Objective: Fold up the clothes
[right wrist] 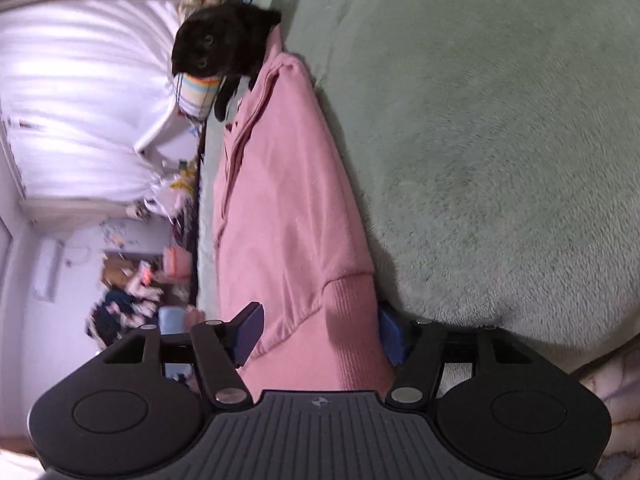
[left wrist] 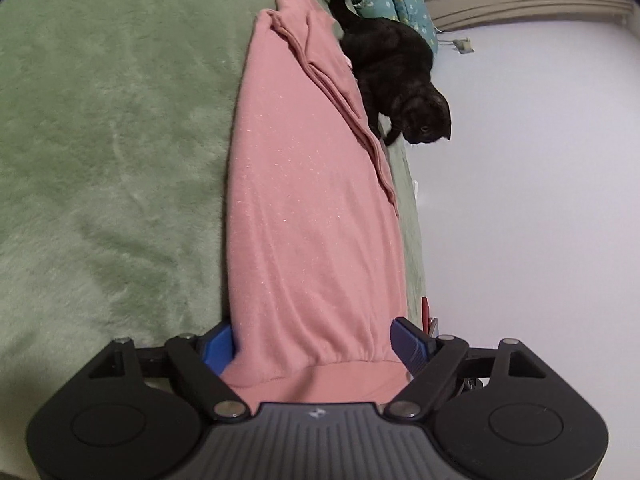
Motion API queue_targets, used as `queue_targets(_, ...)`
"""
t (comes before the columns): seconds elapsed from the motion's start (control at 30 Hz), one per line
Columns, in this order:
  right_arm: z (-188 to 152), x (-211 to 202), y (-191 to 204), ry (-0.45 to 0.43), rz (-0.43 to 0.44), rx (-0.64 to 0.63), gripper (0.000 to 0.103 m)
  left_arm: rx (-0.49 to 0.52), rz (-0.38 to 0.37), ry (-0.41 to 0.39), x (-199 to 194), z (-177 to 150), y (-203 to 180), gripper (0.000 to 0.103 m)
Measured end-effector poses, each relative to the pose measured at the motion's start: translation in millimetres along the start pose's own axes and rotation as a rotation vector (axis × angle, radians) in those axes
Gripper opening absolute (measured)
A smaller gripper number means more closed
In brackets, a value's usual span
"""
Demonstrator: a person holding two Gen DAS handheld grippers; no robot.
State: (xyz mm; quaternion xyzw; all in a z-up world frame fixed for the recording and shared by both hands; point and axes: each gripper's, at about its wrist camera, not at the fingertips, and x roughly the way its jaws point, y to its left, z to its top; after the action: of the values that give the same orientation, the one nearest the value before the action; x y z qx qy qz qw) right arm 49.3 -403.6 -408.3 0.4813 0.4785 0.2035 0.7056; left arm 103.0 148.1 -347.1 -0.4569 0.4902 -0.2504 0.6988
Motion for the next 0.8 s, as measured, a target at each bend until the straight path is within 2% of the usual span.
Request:
queue_targets(0.07, 0, -4, -2, 0.012, -0.007, -0.003, 0.06, -0.012, -0.003, 0.055, 0, -7, 6, 0.081)
queue_targets(0.17, -1, -8, -11, -0.004, 0.017, 0.034, 0.06, 0.046, 0.026, 0.118, 10, -18, 3, 0.081)
queue_targets(0.27, -2, 3, -10, -0.009, 0.031, 0.029, 0.065, 0.054, 0.015, 0.085, 20, -21, -1, 0.083)
queue_targets(0.37, 0, 18, 0, 0.002, 0.06, 0.024, 0.075, 0.015, -0.051, 0.063, 29, -21, 0, 0.083)
queue_targets(0.47, 3, 23, 7, 0.015, 0.055, 0.015, 0.075, 0.022, -0.068, 0.059, 30, -23, -1, 0.074)
queue_targets(0.53, 4, 18, 6, 0.017, 0.087, 0.026, 0.073, -0.012, -0.091, 0.043, 25, -23, 5, 0.063)
queue_targets(0.63, 7, 11, -2, -0.008, 0.147, 0.072, 0.073, -0.109, -0.177, -0.027, 17, -25, 18, 0.063)
queue_targets(0.7, 7, 16, -5, -0.019, 0.197, 0.121, 0.073, -0.128, -0.208, -0.034, 20, -26, 17, 0.063)
queue_targets(0.77, 8, 26, -4, 0.023, 0.184, 0.113, 0.073, -0.121, -0.204, -0.012, 30, -27, 14, 0.063)
queue_targets(0.8, 9, 33, 1, 0.061, 0.125, 0.065, 0.073, -0.106, -0.179, 0.011, 37, -26, 11, 0.063)
